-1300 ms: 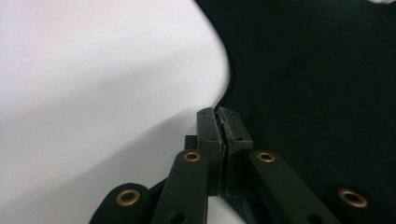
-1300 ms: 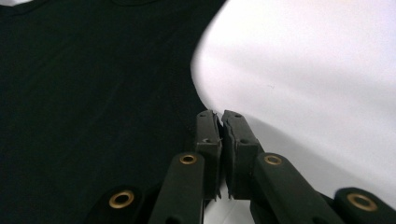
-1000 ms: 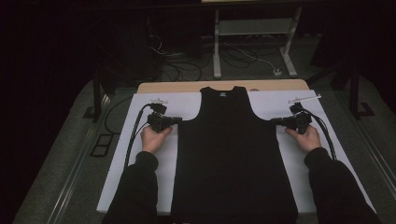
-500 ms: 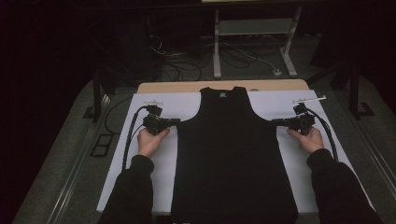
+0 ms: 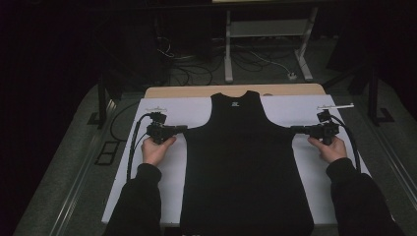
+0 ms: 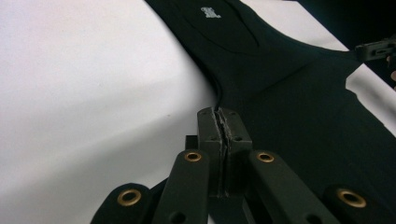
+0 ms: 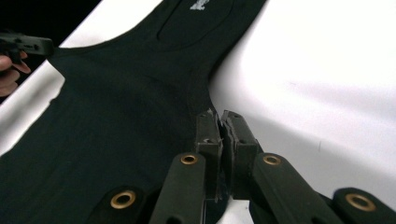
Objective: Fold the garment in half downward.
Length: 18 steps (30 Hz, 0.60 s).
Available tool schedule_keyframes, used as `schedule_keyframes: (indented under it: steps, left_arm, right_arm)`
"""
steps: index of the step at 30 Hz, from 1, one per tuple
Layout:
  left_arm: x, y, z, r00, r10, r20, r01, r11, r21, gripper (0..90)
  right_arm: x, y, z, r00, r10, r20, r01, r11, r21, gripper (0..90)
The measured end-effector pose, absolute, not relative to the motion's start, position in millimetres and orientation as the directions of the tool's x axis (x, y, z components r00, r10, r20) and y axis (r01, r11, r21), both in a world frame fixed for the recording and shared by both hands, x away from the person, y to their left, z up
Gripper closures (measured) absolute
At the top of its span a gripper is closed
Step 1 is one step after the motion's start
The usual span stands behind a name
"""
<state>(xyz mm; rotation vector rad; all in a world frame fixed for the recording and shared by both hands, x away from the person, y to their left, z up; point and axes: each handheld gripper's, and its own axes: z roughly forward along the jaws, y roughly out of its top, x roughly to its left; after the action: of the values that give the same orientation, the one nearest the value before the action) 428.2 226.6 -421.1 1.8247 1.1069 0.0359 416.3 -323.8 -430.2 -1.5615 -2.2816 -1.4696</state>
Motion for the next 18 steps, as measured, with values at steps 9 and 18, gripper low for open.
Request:
schedule_keyframes:
  steps: [9, 18]
  left_arm:
    - [420, 227, -424, 0.586, 0.687, -0.429, 0.680, -0.130, 0.721, 87.7]
    - [405, 227, -422, 0.583, 0.673, -0.455, 0.693, -0.121, 0.711, 87.7]
  right_arm:
    - [399, -328, -429, -0.494, 0.718, 0.491, 0.740, 0.050, 0.671, 84.6]
    - [384, -330, -428, -0.494, 0.715, 0.495, 0.744, 0.053, 0.666, 84.5]
